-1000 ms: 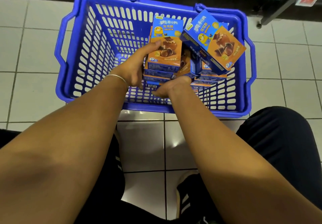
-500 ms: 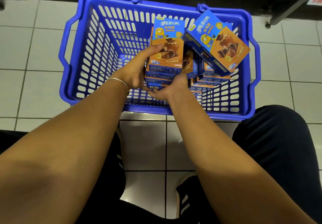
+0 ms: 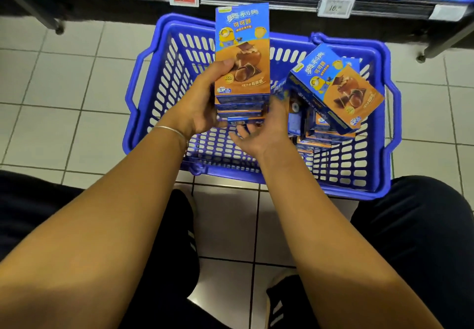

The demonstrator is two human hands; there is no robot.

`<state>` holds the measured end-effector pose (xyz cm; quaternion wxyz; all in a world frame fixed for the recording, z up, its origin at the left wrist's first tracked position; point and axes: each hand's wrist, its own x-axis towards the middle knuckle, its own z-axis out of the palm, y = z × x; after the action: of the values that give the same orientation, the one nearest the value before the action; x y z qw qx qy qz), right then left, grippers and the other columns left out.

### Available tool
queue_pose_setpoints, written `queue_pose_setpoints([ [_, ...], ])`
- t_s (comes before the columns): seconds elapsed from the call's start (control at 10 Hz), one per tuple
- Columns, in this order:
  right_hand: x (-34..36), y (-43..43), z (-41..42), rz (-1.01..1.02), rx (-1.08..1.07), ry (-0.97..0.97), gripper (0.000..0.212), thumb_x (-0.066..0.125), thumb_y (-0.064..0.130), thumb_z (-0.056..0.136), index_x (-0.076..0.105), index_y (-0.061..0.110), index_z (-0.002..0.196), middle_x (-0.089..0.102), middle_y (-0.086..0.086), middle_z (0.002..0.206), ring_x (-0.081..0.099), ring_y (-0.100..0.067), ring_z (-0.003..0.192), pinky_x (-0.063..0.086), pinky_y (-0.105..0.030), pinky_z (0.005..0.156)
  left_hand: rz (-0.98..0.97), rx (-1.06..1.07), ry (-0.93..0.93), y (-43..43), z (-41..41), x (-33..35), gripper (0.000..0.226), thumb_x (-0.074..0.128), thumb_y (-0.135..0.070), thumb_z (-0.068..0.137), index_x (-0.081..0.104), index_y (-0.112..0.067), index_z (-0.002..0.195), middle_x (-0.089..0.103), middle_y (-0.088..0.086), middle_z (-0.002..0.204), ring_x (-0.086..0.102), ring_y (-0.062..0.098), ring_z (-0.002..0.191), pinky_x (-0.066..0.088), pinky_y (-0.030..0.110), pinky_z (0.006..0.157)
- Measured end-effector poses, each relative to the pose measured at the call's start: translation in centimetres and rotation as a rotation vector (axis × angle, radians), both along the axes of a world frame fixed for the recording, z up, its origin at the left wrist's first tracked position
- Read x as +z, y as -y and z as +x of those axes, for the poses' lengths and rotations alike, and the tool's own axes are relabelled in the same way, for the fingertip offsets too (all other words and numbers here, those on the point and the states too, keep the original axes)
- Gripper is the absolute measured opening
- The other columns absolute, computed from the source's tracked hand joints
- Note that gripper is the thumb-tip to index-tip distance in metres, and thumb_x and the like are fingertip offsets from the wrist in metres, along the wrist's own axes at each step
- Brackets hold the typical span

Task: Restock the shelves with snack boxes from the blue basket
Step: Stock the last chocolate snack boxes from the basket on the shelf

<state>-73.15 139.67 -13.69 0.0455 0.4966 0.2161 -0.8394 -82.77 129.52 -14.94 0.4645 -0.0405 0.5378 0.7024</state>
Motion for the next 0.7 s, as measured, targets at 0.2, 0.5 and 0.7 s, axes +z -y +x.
queue_pose_setpoints([
  [0.2, 0.3, -0.6, -1.8, 0.221, 0.083, -0.031, 0.035, 0.056, 0.045, 0.096, 0.070, 0.019, 0.114, 0.074, 0.005, 0.104, 0.068, -0.017, 0.103, 0.052, -0.036, 0.088, 0.126, 0.065, -0.026, 1.5, -0.5, 1.0, 0.032, 0.065, -0.046, 0.091, 0.082, -0.025, 0.107, 0.075, 0.011, 0.123, 0.070, 0.033, 0.115, 0.053, 0.058, 0.102],
  [0.5, 2.3, -0.3, -4.2, 0.442, 0.231, -0.128, 0.054, 0.041, 0.054, 0.104, 0.057, 0.018, 0.142, 0.070, -0.008, 0.129, 0.070, -0.023, 0.113, 0.058, -0.038, 0.094, -0.002, 0.002, -0.055, 2.7, -2.5, 2.4, 0.045, 0.075, -0.050, 0.065, 0.074, -0.024, 0.103, 0.076, 0.001, 0.099, 0.073, 0.022, 0.091, 0.059, 0.043, 0.084],
  [0.7, 10.6, -0.9, -5.7, 0.275, 0.345, -0.249, 0.090, 0.029, 0.080, 0.091, 0.059, 0.011, 0.141, 0.065, -0.020, 0.133, 0.064, -0.036, 0.121, 0.045, -0.054, 0.110, 0.048, 0.072, 0.012, 4.0, -3.1, 10.4, 0.059, 0.080, -0.044, 0.067, 0.067, -0.018, 0.118, 0.079, 0.004, 0.103, 0.076, 0.025, 0.094, 0.060, 0.049, 0.087],
])
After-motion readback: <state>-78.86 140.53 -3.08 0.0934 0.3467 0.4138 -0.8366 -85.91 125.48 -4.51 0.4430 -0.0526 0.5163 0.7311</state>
